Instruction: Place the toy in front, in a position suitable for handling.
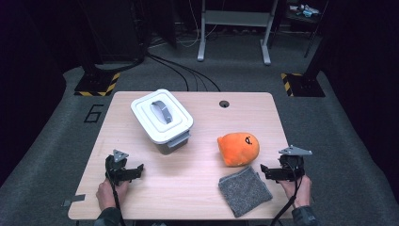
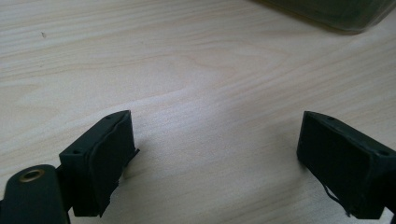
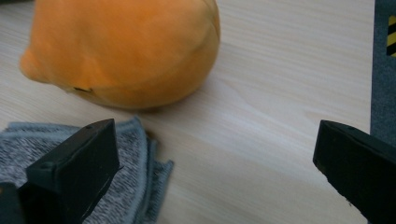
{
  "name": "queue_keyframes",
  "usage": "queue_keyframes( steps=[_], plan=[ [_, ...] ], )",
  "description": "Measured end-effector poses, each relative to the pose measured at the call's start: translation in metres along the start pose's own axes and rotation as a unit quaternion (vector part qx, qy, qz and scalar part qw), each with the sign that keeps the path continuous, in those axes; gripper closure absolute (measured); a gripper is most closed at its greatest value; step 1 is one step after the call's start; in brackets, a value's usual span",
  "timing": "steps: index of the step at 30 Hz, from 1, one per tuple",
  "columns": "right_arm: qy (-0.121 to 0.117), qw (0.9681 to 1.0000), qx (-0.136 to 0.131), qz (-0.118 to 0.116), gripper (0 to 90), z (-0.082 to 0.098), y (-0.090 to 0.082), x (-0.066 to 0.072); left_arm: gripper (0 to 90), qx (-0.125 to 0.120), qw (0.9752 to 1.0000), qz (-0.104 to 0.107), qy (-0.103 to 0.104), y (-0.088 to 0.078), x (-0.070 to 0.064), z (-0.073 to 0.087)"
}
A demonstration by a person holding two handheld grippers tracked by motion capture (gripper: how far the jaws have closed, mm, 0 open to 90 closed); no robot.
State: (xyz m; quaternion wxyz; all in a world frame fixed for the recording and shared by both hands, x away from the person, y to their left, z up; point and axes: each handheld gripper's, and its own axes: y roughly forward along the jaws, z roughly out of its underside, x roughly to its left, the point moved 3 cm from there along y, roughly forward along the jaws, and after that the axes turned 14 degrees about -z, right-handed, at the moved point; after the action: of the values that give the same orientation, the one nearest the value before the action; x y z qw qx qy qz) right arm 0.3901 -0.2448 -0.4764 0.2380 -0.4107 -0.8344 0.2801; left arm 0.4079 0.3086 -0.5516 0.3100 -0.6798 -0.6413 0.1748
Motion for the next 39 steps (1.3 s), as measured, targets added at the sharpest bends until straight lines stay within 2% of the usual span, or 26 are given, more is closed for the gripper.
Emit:
queue_keyframes(
  steps=[11,21,24,28,29,30,32,34,39],
  plan=[
    [-0.035,0.9993,0.007,-0.007,0.0,-0.036,0.013,0.025,10.9,-0.001,1.0000,0.000,0.000,0.000,0.000,0.000],
    [-0.039,0.9991,0.016,-0.010,0.0,-0.054,0.034,0.030,10.8,-0.001,1.0000,0.001,0.000,0.000,0.000,0.000],
    [-0.033,0.9992,0.020,-0.013,0.1,-0.058,0.044,0.027,10.8,0.000,1.0000,0.000,0.000,0.000,0.000,0.000],
    [-0.025,0.9992,0.024,-0.020,3.2,-0.059,0.049,0.026,10.8,-0.001,1.0000,0.000,0.000,0.000,0.000,0.000],
    [-0.028,0.9990,0.024,-0.026,7.5,-0.059,0.052,0.024,10.8,0.000,1.0000,0.000,0.000,0.000,0.000,0.000],
    [-0.020,0.9988,0.029,-0.035,13.6,-0.058,0.056,0.022,10.8,0.000,1.0000,0.000,0.000,0.000,0.000,0.000],
    [-0.019,0.9987,0.031,-0.035,15.9,-0.056,0.059,0.022,10.8,0.000,1.0000,0.000,0.000,0.000,0.000,0.000],
    [-0.007,0.9987,0.033,-0.038,19.9,-0.054,0.060,0.021,10.8,0.000,1.0000,0.001,0.000,0.000,0.000,0.000],
    [-0.007,0.9987,0.031,-0.039,37.5,-0.050,0.064,0.021,10.8,-0.001,1.0000,0.001,0.000,0.000,0.000,0.000]
  ],
)
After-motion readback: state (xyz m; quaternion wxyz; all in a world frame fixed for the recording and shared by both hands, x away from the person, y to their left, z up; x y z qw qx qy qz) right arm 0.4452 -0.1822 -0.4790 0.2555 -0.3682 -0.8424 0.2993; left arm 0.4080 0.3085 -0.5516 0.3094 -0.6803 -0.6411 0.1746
